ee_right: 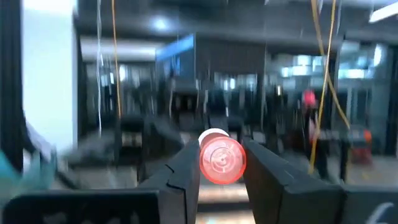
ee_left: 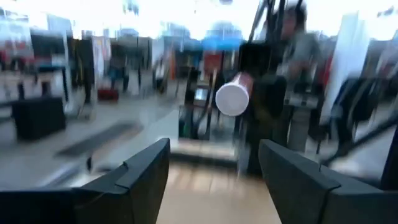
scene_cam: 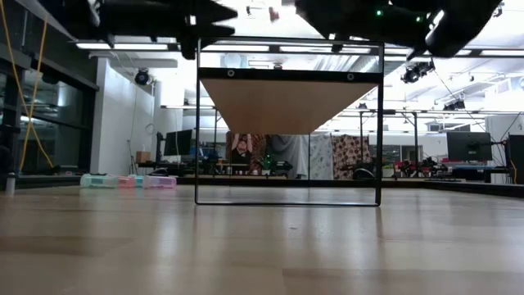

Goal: Pick and place medicine bottles onto shelf by color
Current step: Put the transparent orange pill bottle on the shelf

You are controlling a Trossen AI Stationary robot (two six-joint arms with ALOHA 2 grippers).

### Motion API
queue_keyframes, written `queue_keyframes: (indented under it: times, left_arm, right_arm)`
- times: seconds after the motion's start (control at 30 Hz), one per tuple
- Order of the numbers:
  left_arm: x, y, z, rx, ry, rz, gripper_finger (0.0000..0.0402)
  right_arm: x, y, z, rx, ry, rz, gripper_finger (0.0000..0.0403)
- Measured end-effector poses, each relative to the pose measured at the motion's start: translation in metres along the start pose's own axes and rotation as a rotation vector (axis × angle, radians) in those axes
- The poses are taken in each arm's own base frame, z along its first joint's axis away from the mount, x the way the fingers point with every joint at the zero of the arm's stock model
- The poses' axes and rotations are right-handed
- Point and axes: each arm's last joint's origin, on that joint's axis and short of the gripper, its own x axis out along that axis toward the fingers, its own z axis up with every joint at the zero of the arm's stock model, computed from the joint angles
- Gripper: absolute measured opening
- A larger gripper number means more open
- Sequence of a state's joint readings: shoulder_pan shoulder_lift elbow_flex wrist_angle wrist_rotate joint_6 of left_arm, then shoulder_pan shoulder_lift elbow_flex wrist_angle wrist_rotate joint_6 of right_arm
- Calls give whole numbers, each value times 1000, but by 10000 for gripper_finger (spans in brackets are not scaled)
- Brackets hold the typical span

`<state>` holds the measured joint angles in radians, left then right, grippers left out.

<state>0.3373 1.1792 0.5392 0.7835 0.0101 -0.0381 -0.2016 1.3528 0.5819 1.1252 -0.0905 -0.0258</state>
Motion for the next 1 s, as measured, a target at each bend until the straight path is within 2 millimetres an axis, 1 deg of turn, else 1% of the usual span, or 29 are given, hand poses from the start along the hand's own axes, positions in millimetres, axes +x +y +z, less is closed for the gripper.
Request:
queue_keyframes:
  times: [0.07,0.17,0.3,0.43,0.57,0.67,0.77,1.0]
  left_arm:
    - [0,0,-5,-24,-55,-4,237]
    - [4,-1,-3,-60,-157,-22,236]
    - [11,-8,-10,-95,-216,-60,237]
    - [13,-14,-11,-115,-288,-94,237]
    - [12,-15,-8,-144,-357,-110,237]
    - [10,-15,-3,-154,-408,-116,237]
    - [8,-15,3,-156,-475,-121,237]
    - [6,-14,6,-170,-519,-66,236]
  right_arm:
    - [4,1,-1,2,-93,9,90]
    - [19,3,-5,-1,-171,28,90]
    - [48,7,-12,-5,-211,43,90]
    - [78,6,-14,-11,-252,56,90]
    - [99,5,-15,-14,-284,59,90]
    - [109,4,-16,-15,-288,60,90]
    - [114,4,-18,-14,-277,61,90]
    - [115,5,-18,-13,-274,83,90]
